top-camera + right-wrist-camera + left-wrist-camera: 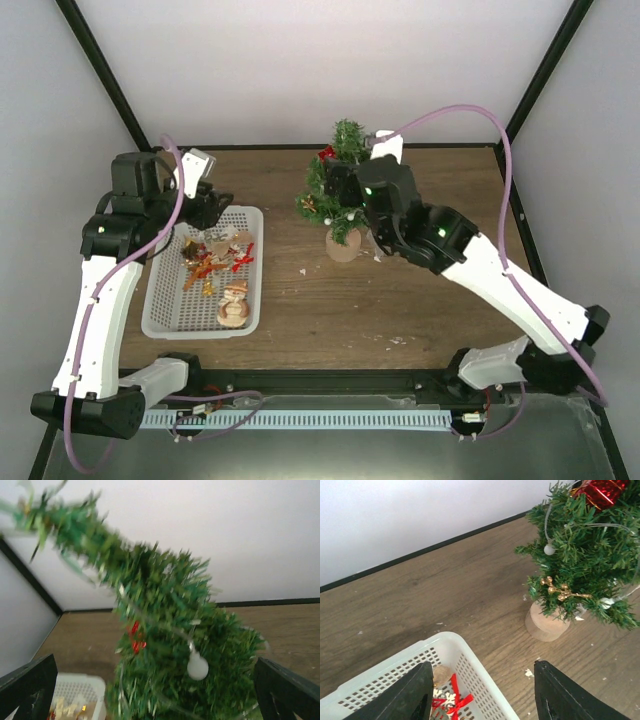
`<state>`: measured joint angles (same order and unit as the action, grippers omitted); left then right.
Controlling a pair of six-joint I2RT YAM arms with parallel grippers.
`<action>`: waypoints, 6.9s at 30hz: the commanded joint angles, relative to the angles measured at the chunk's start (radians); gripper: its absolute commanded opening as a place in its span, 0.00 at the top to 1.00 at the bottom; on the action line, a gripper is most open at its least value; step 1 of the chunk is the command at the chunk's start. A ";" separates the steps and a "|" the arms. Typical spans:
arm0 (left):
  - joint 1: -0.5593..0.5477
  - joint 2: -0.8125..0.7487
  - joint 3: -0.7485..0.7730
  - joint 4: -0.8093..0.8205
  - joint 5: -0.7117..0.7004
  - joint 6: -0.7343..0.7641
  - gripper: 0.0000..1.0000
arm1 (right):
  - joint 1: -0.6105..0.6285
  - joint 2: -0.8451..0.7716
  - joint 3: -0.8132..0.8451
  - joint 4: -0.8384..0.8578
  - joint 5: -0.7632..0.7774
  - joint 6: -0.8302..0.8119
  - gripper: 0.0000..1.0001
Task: Decorate the small christmas tree
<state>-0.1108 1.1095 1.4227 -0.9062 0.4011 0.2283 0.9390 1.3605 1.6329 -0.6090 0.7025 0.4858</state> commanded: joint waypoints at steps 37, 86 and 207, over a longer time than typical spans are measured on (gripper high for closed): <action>0.251 0.540 -0.077 -0.064 -0.238 0.141 0.53 | -0.003 -0.491 -0.545 -0.521 -0.523 0.454 0.11; 0.194 0.721 -0.258 0.008 -0.286 0.288 0.60 | -0.333 -0.353 -0.584 -0.393 -0.725 0.078 0.08; 0.028 0.640 -0.300 0.085 -0.297 0.539 0.60 | -0.344 -0.324 -0.622 -0.281 -0.791 0.068 0.08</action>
<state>-0.0795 1.7195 1.1183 -0.8448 0.1196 0.7830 0.6006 1.0374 1.0103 -0.9031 -0.0856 0.5613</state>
